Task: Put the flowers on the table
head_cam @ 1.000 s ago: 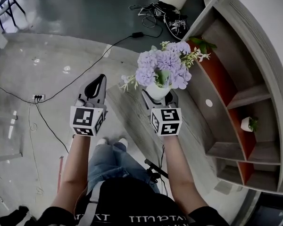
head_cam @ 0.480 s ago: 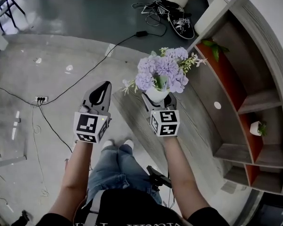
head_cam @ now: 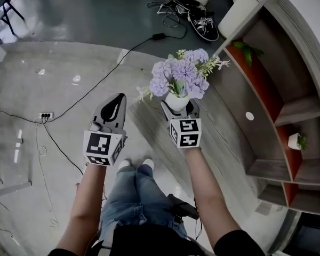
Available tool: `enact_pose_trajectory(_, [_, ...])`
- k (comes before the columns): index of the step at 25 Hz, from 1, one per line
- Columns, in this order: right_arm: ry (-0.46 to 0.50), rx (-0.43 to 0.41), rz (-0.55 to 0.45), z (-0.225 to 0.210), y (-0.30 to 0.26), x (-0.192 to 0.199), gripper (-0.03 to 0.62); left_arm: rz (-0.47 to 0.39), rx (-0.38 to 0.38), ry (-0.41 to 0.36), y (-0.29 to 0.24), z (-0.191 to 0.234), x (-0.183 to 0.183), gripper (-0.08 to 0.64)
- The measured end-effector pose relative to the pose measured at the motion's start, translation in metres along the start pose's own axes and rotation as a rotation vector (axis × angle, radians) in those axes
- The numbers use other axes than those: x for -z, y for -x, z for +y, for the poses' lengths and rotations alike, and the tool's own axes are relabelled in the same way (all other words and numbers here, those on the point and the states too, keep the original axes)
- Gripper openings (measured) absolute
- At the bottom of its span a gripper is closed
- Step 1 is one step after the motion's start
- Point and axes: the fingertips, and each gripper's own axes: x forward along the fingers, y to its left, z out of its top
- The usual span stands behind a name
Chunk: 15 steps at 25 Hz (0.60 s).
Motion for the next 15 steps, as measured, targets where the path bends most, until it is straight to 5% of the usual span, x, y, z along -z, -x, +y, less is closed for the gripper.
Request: enact_pose_trajectory(15, [0.052, -0.01, -0.03, -0.011, -0.03, 0.013, 0.373, 0.04, 0.025, -0.018, -0.005, -0.013, 0.018, 0.009])
